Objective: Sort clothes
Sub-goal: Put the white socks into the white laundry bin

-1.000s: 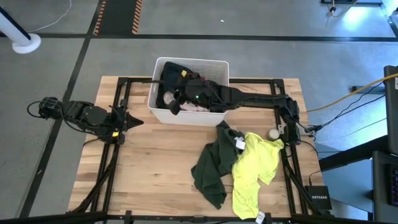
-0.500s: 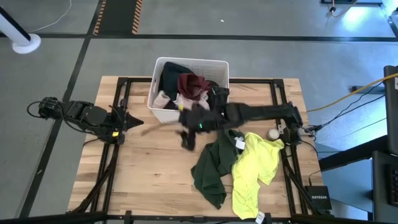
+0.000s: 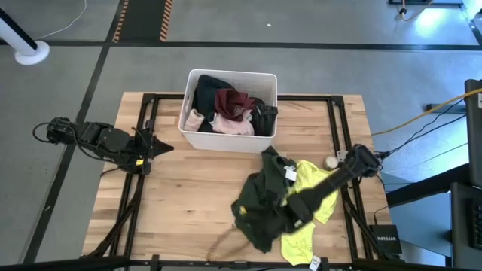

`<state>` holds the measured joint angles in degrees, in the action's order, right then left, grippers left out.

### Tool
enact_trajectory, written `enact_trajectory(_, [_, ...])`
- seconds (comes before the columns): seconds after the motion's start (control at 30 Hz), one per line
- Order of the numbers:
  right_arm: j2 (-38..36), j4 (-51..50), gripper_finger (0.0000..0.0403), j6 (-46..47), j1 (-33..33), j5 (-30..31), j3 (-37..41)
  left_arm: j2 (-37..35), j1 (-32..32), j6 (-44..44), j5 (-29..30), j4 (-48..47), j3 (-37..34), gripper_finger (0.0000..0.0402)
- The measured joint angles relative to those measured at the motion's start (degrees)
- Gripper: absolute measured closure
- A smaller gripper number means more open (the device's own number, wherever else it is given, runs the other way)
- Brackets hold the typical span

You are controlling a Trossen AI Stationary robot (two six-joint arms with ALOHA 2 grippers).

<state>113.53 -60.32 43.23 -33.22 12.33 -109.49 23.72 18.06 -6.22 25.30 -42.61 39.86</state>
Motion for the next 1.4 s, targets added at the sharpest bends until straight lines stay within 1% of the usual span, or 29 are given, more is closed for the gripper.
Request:
enact_trajectory(0.13, [0.01, 0.99, 0.0185, 4.31, -4.18, 1.21, 6.98, 0.01, 0.02, 0.00, 0.00, -0.01, 0.00, 0.0389])
enact_trajectory(0.23, [0.05, 2.08, 0.0185, 7.21, -6.13, 0.29, 12.35, 0.01, 0.01, 0.00, -0.01, -0.01, 0.00, 0.0389])
enact_trajectory(0.4, [0.08, 7.21, 0.0185, 7.97, -7.81, 0.00, 19.46, 0.00, 0.02, 0.22, -0.02, -0.02, 0.00, 0.0389])
enact_trajectory(0.5, [0.08, 8.62, 0.0185, 7.97, -7.62, -2.29, 22.89, 0.00, 0.01, 0.23, -0.02, -0.02, 0.00, 0.0389])
enact_trajectory(0.6, [0.08, 7.07, 0.0185, 8.01, -7.59, -5.76, 25.51, -0.01, 0.02, 0.24, -0.02, -0.02, 0.00, 0.0389])
enact_trajectory(0.67, [0.08, 4.13, 0.0185, 8.90, -7.62, -7.53, 26.21, -0.01, 0.02, 0.22, -0.02, -0.02, 0.00, 0.0389])
enact_trajectory(0.77, [0.08, -3.88, 0.0185, 12.38, -7.62, -10.48, 25.72, -0.01, 0.01, 0.24, -0.01, -0.01, 0.00, 0.0389])
enact_trajectory(0.87, [0.08, -11.64, 0.0185, 15.14, -7.75, -11.97, 24.06, 0.01, 0.02, 0.24, -0.02, 0.00, 0.00, 0.0389])
enact_trajectory(0.93, [0.08, -14.92, 0.0185, 15.50, -8.41, -11.91, 23.12, -0.01, 0.02, 0.24, -0.02, 0.00, 0.00, 0.0389])
enact_trajectory(1.07, [0.03, -18.94, 0.0185, 15.82, -9.27, -12.70, 22.72, -0.01, 0.02, 0.24, -0.02, -0.01, 0.00, 0.0389])
enact_trajectory(1.23, [0.03, -24.11, 0.0185, 21.02, -10.54, -14.28, 22.73, -0.01, 0.02, 0.24, -0.02, 0.00, 0.00, 0.0389])
enact_trajectory(1.33, [0.03, -24.46, 0.0185, 22.51, -10.86, -15.95, 22.73, 0.00, 0.02, 0.24, -0.02, 0.00, 0.00, 0.0389])
enact_trajectory(1.4, [0.03, -22.90, 0.0185, 22.74, -11.05, -17.03, 22.66, 0.00, 0.01, 0.24, -0.02, -0.01, 0.00, 0.0389])
